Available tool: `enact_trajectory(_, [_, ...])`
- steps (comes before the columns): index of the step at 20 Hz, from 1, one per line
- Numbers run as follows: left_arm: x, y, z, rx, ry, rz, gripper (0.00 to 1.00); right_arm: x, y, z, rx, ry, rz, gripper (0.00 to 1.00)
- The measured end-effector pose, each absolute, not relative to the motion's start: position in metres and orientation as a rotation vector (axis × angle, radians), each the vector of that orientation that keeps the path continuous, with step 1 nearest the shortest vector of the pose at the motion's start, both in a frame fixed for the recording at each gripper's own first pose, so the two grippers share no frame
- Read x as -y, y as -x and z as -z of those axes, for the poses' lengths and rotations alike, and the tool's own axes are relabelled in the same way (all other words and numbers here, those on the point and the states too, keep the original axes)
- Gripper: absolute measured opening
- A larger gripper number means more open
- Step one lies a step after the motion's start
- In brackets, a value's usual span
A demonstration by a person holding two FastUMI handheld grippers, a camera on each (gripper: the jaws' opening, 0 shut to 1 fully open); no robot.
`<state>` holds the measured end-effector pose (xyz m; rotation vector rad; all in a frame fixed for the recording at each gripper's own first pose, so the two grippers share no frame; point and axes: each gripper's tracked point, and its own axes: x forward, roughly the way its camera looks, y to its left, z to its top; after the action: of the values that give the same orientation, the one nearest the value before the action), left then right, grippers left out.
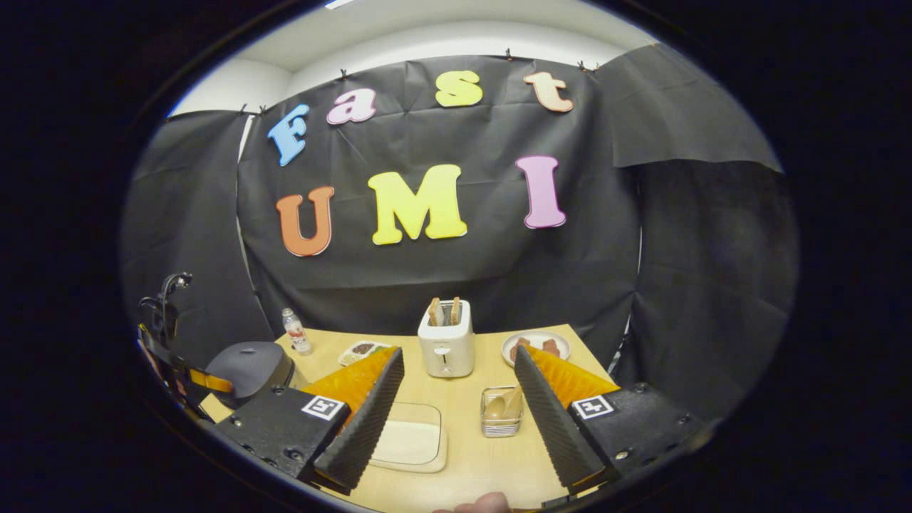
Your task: Close the left gripper, press the button to open the rice cooker; take a wooden spoon from the chopstick holder with the right hand, scoop a spoonful of rice and pour it into the rice cooker, then put the wooden spoon back into the chopstick holder.
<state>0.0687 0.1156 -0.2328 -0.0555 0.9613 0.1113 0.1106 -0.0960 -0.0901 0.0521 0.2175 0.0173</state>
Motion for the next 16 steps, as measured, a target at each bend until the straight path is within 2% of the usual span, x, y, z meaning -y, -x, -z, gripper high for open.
enact_trajectory(6, [-0.117,-0.072,0.232,-0.963,0.053,-0.126,0.99,0.099,-0.135,0.104,-0.25,-0.077,-0.059,1.0])
enact_trajectory(12, [-0.116,-0.069,0.232,-1.001,0.096,-0.203,0.99,0.104,-0.16,0.113,-0.266,-0.077,-0.094,0.99])
enact_trajectory(16, [-0.118,-0.071,0.228,-0.933,0.092,-0.22,0.99,0.1,-0.151,0.107,-0.252,-0.082,-0.114,1.0])
